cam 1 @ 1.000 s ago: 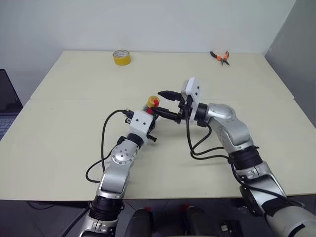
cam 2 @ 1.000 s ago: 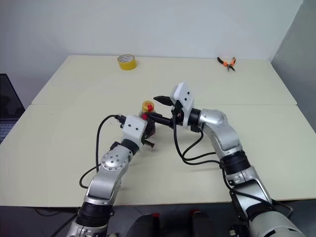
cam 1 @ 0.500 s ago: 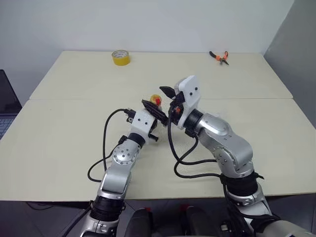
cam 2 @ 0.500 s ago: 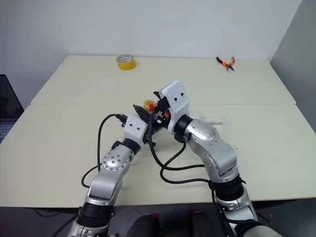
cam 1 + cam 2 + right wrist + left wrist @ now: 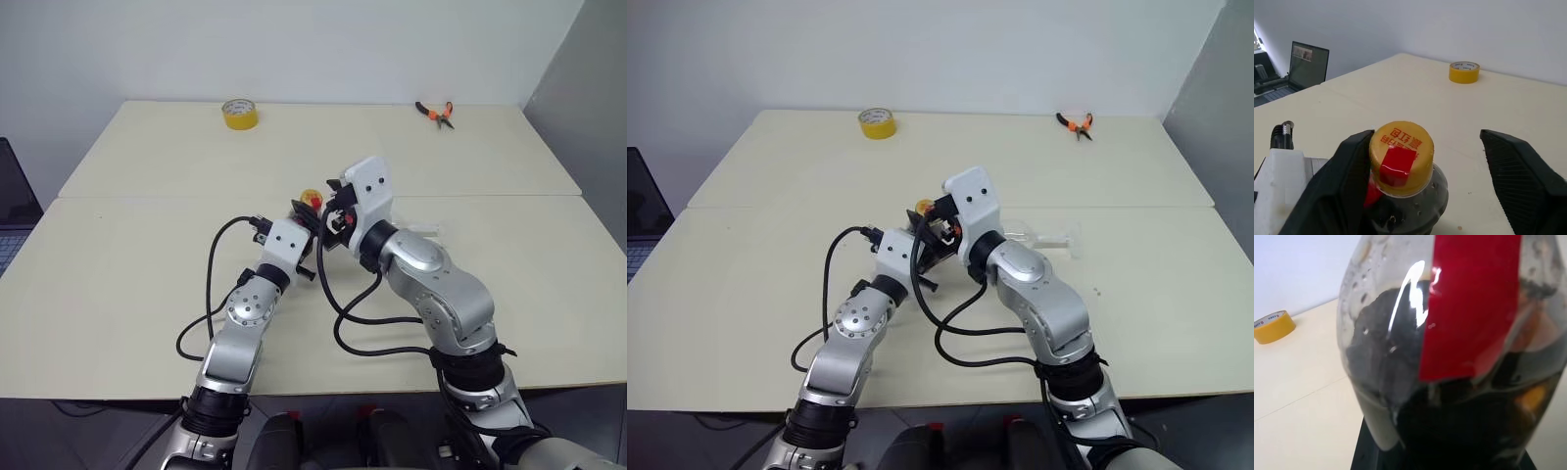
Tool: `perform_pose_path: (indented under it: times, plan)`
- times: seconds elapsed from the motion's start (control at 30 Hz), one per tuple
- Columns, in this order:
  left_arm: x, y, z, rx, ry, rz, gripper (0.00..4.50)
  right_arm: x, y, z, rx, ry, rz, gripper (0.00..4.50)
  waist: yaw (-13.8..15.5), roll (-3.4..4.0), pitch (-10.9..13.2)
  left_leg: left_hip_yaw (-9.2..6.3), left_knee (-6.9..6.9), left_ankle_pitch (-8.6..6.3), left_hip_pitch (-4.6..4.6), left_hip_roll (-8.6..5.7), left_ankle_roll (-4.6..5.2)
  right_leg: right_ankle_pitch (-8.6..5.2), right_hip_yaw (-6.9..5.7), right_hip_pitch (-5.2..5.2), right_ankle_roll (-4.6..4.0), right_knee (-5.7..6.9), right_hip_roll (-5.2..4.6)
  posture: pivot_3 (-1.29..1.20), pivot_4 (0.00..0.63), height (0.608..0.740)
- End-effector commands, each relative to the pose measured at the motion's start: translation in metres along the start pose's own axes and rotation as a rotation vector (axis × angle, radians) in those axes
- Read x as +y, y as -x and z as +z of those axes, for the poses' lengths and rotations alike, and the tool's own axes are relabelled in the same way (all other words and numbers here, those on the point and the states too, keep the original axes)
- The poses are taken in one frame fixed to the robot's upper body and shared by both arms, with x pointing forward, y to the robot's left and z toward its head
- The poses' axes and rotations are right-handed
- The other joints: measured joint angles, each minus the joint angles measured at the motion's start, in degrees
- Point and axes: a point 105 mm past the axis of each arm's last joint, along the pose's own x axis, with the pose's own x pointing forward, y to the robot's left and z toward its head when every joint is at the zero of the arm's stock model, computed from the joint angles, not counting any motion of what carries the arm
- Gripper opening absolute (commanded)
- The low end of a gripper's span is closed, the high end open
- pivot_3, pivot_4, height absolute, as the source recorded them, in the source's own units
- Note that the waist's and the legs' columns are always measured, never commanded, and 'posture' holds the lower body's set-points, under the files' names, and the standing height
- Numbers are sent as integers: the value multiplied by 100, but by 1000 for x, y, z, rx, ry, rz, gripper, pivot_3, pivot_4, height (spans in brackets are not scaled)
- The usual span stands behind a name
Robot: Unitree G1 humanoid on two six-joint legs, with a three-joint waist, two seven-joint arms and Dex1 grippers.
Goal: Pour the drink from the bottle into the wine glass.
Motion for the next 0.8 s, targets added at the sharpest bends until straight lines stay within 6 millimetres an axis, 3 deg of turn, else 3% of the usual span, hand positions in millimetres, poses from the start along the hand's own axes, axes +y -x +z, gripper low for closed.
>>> perform_pose_path:
  times: [0.03, 0.13, 0.27, 0.5, 0.7, 0.8]
  plan:
    - [3, -1, 22, -88, -19, 23, 739, -1, 3, 22, -80, 18, -3, 2382, 0, 0, 0, 0, 0, 0, 0, 0, 0, 0, 0, 0, 0, 0, 0, 0, 150, 740]
    - [4, -1, 22, -87, -19, 24, 739, -1, 4, 28, -104, 8, 3, 1310, 0, 0, 0, 0, 0, 0, -1, 0, 0, 0, 0, 0, 0, -1, 0, 0, 150, 740]
    - [4, -1, 21, -85, -18, 26, 739, 1, 6, 33, -135, -17, 33, 1273, 0, 0, 0, 0, 0, 0, -1, 0, 0, 0, 0, 0, 0, -1, 0, 0, 150, 740]
    - [4, 0, 21, -82, -10, 27, 736, 3, 8, 31, -221, 30, 283, 1273, -1, -1, 0, 0, 0, 0, 0, -1, 1, 0, -1, 1, 0, -3, 1, 0, 150, 740]
    - [6, 1, 20, -79, -8, 27, 719, -27, -10, 21, -223, 104, 375, 1273, -25, 0, 3, 3, -2, 0, 5, 1, 1, 0, 2, 1, 0, -2, 6, 0, 150, 740]
    - [6, 2, 20, -78, -6, 31, 718, -30, -16, 19, -208, 95, 429, 1273, -13, 0, 3, 1, -7, 0, 5, 3, 1, 0, -1, 1, -1, -3, 7, 0, 150, 740]
